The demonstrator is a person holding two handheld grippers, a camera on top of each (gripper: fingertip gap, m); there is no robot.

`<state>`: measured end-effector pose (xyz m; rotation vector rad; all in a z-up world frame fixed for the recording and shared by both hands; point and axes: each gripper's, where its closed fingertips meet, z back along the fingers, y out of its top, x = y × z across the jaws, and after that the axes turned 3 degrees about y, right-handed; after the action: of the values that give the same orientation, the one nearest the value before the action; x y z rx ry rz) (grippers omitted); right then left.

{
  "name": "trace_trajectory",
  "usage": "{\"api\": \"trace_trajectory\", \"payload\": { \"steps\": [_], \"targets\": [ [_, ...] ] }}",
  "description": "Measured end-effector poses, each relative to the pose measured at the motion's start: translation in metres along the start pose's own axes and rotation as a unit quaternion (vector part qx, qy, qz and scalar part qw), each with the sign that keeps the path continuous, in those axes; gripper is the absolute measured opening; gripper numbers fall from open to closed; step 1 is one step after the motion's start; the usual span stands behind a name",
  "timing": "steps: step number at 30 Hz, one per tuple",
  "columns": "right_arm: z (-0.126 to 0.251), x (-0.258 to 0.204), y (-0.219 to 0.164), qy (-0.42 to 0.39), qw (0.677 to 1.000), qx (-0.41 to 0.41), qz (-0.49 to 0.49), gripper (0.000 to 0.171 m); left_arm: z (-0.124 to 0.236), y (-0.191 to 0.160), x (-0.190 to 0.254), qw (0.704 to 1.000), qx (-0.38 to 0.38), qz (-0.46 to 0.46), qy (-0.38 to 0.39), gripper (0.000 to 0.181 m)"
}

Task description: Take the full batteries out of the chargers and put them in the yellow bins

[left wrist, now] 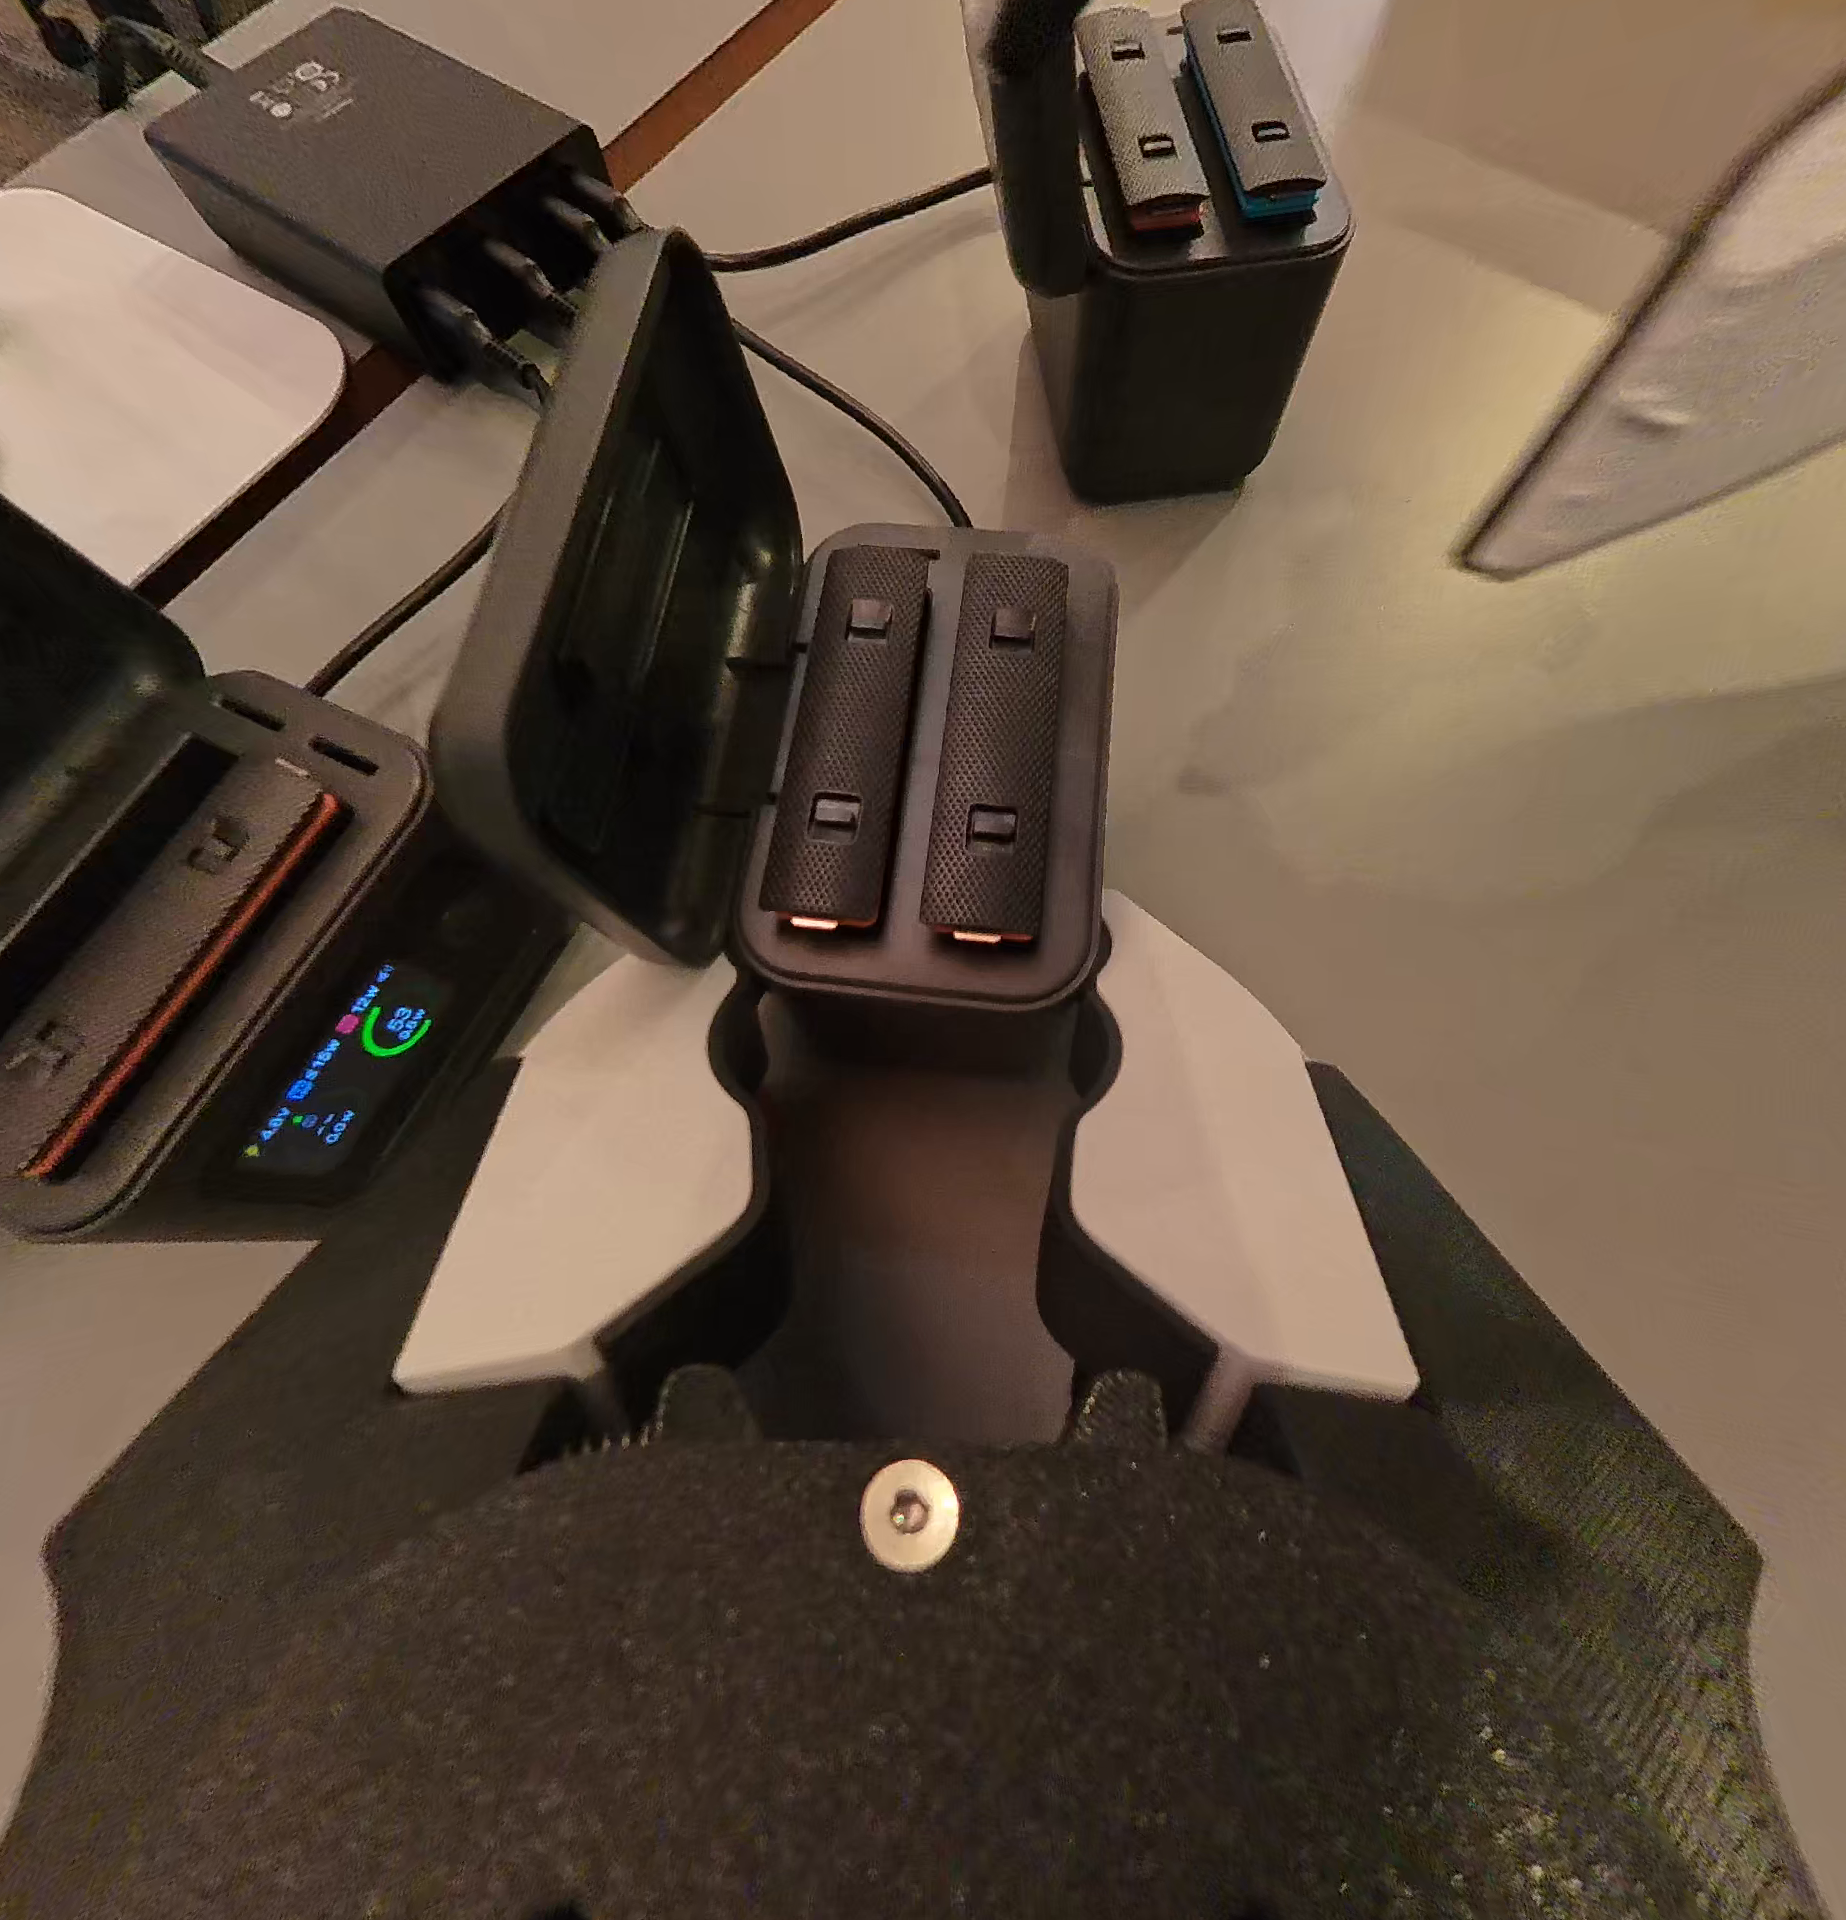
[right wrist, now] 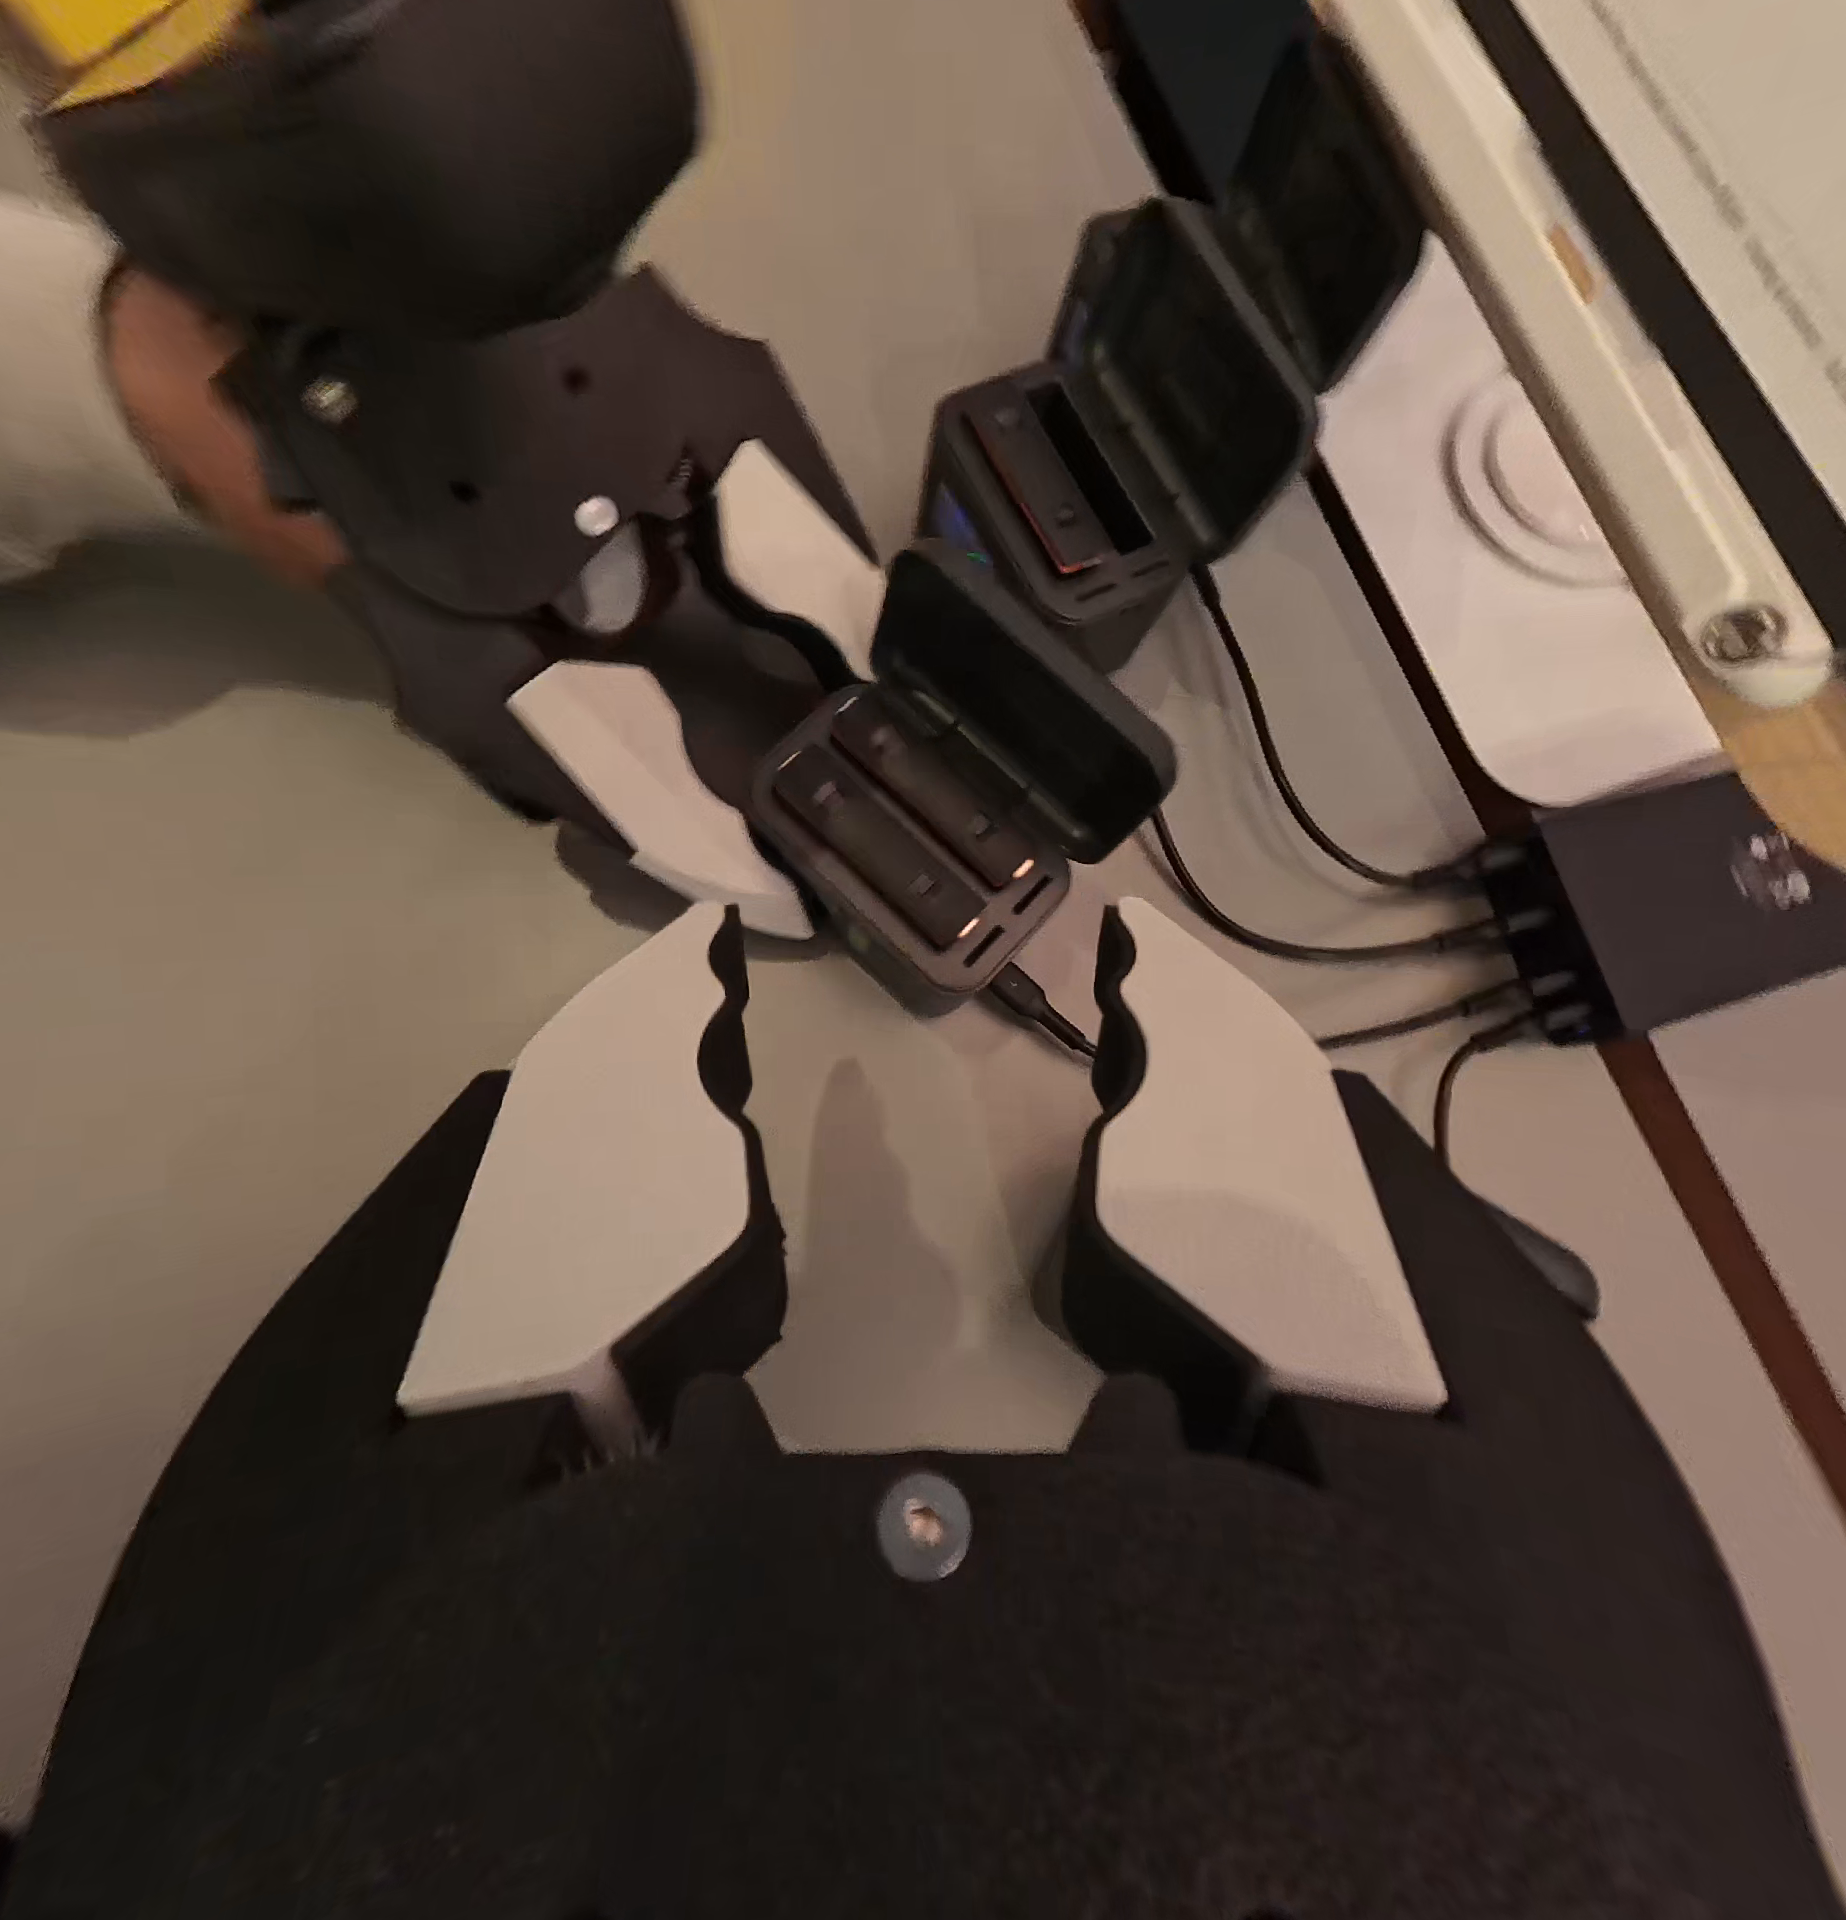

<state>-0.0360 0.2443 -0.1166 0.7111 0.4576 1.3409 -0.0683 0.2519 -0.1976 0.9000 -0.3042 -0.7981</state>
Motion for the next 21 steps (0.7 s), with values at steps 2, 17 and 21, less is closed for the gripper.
{"api": "trace_trajectory", "payload": {
  "steps": [2, 17, 21],
  "targets": [
    [-0.005, 0.005, 0.001, -0.026, 0.998, 0.006, -0.063, 0.066, 0.000, 0.001, 0.002, 1.000, -0.001, 0.003, 0.009, 0.058],
    [-0.038, -0.006, -0.015, -0.179, 0.948, 0.122, -0.235, 0.066, -0.001, 0.003, 0.013, 0.998, -0.015, 0.031, 0.060, 0.057],
    [-0.039, -0.005, -0.015, -0.201, 0.942, 0.140, -0.227, 0.060, -0.001, 0.002, 0.013, 0.997, -0.016, 0.037, 0.060, 0.057]
  ]
}}
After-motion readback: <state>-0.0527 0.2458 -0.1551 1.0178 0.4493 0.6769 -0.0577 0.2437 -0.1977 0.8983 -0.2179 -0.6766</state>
